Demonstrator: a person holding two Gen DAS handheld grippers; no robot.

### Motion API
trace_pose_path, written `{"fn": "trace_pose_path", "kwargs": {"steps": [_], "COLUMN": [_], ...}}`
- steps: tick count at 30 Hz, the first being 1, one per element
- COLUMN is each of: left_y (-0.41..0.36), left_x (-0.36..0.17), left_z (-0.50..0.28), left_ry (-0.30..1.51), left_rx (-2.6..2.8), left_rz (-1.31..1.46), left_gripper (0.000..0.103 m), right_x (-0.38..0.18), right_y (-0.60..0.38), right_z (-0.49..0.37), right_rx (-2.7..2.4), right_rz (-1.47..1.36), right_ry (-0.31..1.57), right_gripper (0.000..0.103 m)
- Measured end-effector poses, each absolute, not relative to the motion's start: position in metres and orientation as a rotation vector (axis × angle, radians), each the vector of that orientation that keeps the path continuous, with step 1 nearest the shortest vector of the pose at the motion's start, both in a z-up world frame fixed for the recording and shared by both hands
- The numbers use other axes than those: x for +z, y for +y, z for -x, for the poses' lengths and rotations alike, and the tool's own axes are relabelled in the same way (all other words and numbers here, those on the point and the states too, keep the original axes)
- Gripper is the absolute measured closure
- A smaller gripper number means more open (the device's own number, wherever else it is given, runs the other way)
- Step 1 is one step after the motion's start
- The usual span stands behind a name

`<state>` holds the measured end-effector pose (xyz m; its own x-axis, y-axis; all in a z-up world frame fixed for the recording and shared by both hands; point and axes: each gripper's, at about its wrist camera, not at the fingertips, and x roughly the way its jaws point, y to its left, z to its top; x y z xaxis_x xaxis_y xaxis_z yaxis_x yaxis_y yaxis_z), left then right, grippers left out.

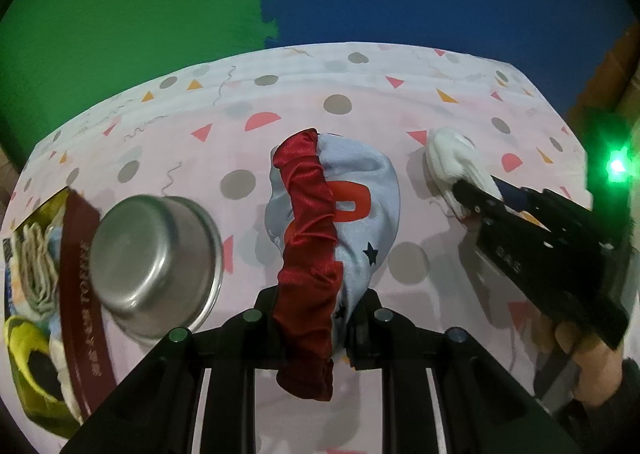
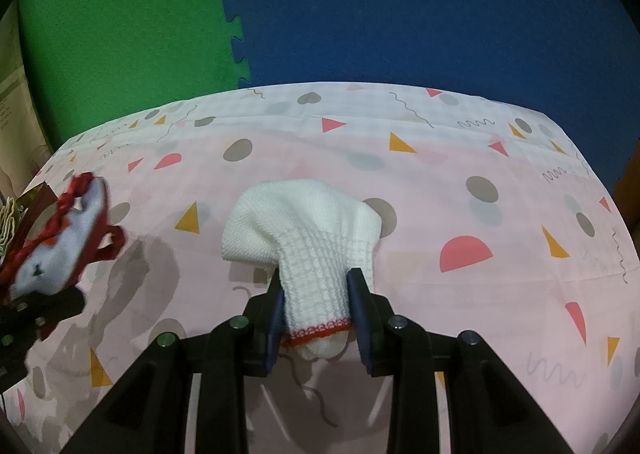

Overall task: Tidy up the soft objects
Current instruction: 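Carry the blue sock over the gold tin with the left tool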

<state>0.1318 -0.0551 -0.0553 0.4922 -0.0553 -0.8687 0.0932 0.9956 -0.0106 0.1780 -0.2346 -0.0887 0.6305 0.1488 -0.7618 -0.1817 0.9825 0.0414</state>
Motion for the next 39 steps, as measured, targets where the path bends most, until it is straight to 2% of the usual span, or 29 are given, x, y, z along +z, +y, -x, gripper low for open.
{"fn": "trace_pose_path", "kwargs": {"steps": [24, 39], "left_y": [-0.019, 0.046], "left_x": [-0.002, 0.036], "left_z": [-0.075, -0.062], "left_ry": [0.995, 0.957], "left_rx": [-0.067, 0.006], "left_rz": [0.027, 0.103], "left_gripper": [0.085, 0.085], "right_x": [-0.088, -0.088], "right_y": [-0.235, -0.235], "right_z": [-0.179, -0.179], "right_rx": [0.189, 0.189], "right_rz": [0.045, 0.045], "right_ry": [0.868, 0.868], "right_gripper": [0.072, 0.072]}}
